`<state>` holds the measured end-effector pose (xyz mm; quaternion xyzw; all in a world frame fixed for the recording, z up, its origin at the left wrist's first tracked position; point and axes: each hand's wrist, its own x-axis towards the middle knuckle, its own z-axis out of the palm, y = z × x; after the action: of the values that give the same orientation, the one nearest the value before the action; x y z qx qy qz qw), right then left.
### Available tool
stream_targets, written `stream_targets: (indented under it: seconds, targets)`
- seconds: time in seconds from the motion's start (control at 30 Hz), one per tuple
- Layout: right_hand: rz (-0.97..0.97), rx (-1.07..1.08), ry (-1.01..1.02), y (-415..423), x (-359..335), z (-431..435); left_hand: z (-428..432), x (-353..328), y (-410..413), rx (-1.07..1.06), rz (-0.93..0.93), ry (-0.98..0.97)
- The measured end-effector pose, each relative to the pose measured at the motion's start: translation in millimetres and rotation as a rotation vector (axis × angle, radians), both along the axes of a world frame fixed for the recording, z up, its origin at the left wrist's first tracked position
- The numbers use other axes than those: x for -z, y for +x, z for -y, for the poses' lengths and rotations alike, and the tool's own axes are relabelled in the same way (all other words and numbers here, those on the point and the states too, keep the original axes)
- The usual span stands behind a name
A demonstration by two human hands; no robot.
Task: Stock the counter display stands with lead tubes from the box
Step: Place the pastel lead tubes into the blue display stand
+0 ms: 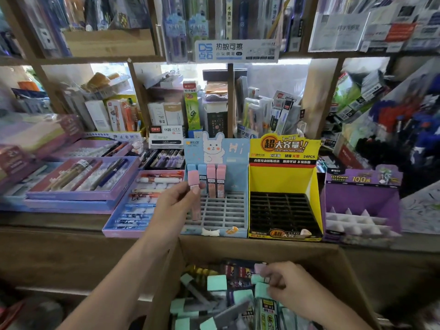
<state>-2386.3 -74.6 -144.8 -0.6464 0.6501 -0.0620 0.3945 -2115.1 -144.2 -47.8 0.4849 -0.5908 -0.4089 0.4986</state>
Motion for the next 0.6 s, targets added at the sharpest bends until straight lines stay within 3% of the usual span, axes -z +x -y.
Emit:
stream_targets:
  seconds: [0.3,0.6]
  targets:
    - [0.014,0.001,0.02,-2.1,-6.4,-3.2,43.8,-4.9,-2.1,-0.109,0.272,-0.16]
    - [0.013,-0.017,0.022,-3.4,-9.9,1.4,50.1,-2.6,-11.4,-0.166,0.458,-0.16]
